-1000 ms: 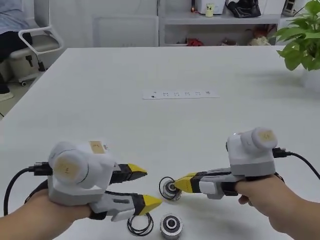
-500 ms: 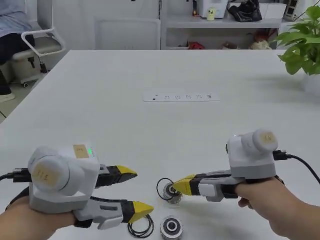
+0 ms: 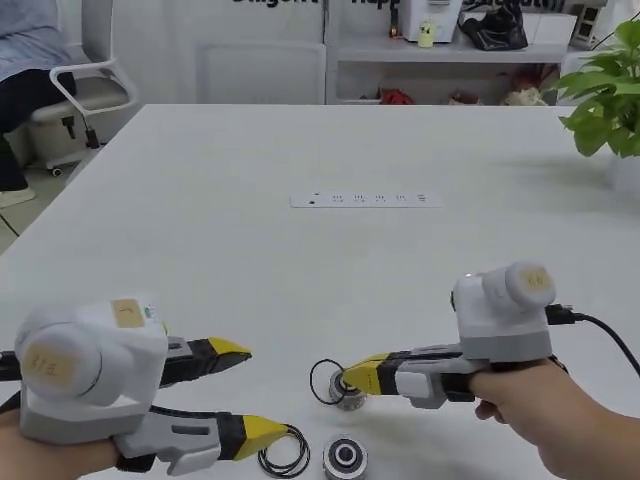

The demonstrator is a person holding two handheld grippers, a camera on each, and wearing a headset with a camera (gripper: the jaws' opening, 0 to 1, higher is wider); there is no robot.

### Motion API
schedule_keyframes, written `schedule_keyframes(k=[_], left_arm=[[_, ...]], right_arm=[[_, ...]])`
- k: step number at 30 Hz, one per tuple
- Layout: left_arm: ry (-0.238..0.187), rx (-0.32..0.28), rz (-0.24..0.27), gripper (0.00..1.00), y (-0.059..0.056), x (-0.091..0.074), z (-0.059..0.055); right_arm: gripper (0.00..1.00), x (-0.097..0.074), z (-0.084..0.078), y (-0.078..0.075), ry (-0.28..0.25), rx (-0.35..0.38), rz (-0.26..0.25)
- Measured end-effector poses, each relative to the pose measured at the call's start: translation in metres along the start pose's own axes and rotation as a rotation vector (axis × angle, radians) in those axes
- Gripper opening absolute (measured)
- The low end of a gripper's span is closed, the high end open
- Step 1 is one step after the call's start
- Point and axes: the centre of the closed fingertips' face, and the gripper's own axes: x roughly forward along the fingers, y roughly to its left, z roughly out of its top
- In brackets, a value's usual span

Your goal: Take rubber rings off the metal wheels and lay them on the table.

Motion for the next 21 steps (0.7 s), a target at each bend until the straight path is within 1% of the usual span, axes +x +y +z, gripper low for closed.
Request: schedule_keyframes(k=[4,11,17,21], left_arm=[[-0.001,0.006,-0.001,0.53,-0.001,-0.001,0.000],[0.008,0.018,-0.001,0.55,-0.004,-0.006,-0.004],[0.011,0.005,0.011,0.56,-0.001,-0.010,-0.009],[0.010,-0.003,0.014,0.56,-0.002,-0.012,-0.010]], right_arm=[[0.00,0.000,0.002,0.003,-0.003,0.000,0.008],[0.00,0.003,0.002,0.010,-0.001,0.002,0.029],[0.00,0.009,-0.003,0.017,0.017,0.007,0.056],[0.00,0.011,-0.006,0.021,0.028,0.007,0.071]])
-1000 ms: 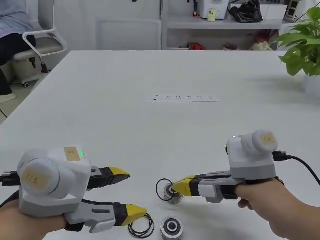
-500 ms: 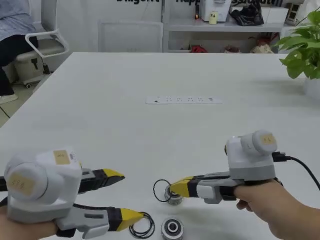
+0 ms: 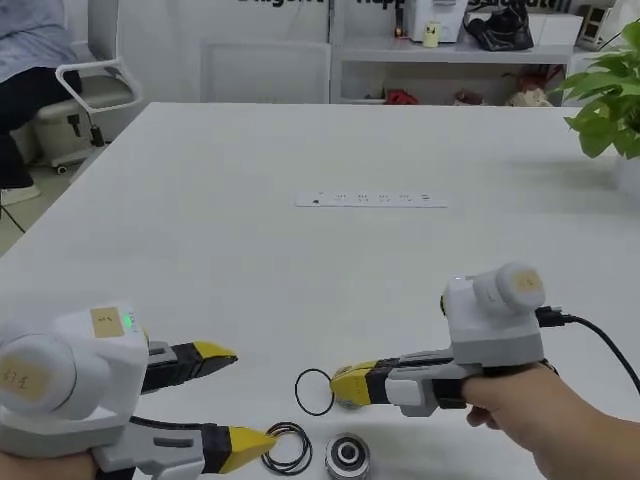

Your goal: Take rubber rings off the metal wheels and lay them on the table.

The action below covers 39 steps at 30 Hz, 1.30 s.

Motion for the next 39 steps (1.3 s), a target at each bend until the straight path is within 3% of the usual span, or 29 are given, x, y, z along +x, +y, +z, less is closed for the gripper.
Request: schedule_keyframes(k=[22,39], left_arm=[[0.015,-0.010,0.006,0.56,-0.001,-0.005,-0.009],[0.025,-0.011,0.000,0.56,-0.004,-0.004,-0.011]], right_arm=[[0.00,0.021,-0.020,0.022,0.075,-0.002,0.067],[0.00,0.025,-0.030,0.021,0.107,0.000,0.064]])
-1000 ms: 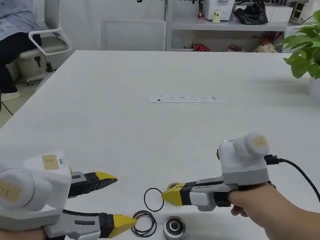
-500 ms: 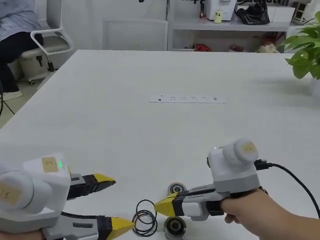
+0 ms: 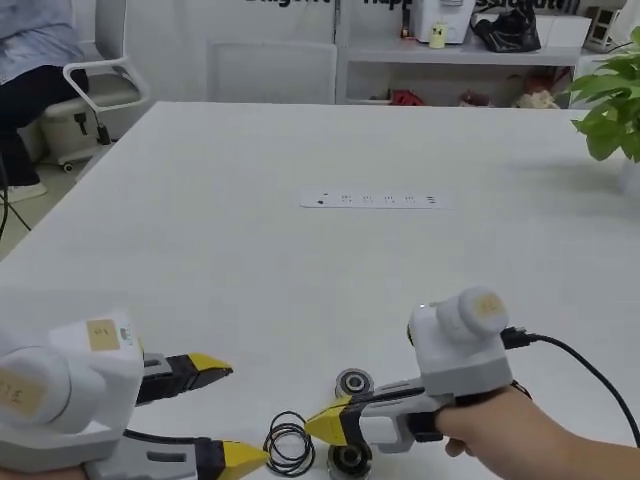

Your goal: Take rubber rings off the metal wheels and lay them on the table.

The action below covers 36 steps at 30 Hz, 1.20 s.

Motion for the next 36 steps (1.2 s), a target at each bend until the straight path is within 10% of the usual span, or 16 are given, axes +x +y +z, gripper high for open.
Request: schedule_keyframes(k=[36], left_arm=[[0.005,-0.007,0.010,0.56,0.002,-0.003,0.000]], right_arm=[[0.23,0.001,-0.003,-0.011,0.035,-0.100,-0.065]])
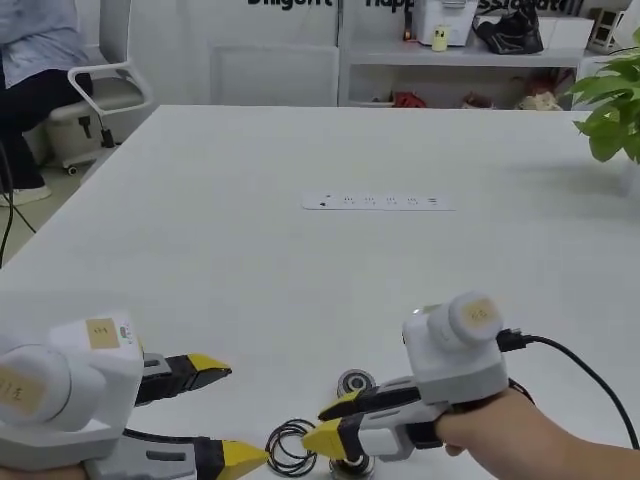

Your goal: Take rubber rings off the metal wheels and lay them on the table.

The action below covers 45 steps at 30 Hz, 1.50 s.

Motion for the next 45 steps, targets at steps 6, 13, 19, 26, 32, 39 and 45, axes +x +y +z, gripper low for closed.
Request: schedule_keyframes(k=[6,13,19,26,32,39,45], left_arm=[[0.002,0.000,0.001,0.56,0.000,0.000,0.000],[0.000,0.001,0.002,0.56,0.000,-0.001,0.001],[-0.004,0.003,0.006,0.57,0.000,-0.003,0.004],[-0.006,0.006,0.012,0.57,0.002,-0.006,0.005],[-0.008,0.011,0.017,0.57,0.004,-0.008,0.008],[-0.011,0.018,0.017,0.57,0.004,-0.010,0.010],[-0.012,0.029,0.016,0.57,0.003,-0.013,0.012]], right_arm=[[0.24,-0.003,0.002,-0.002,-0.009,0.003,-0.005],[0.25,-0.007,0.006,-0.003,-0.022,0.004,-0.011],[0.26,-0.012,0.011,-0.004,-0.036,0.000,-0.015],[0.28,-0.019,0.018,-0.004,-0.048,-0.019,-0.019],[0.30,-0.030,0.028,-0.004,-0.077,-0.029,-0.031],[0.34,-0.045,0.037,-0.009,-0.109,-0.043,-0.063],[0.38,-0.055,0.038,-0.008,-0.116,-0.070,-0.084]])
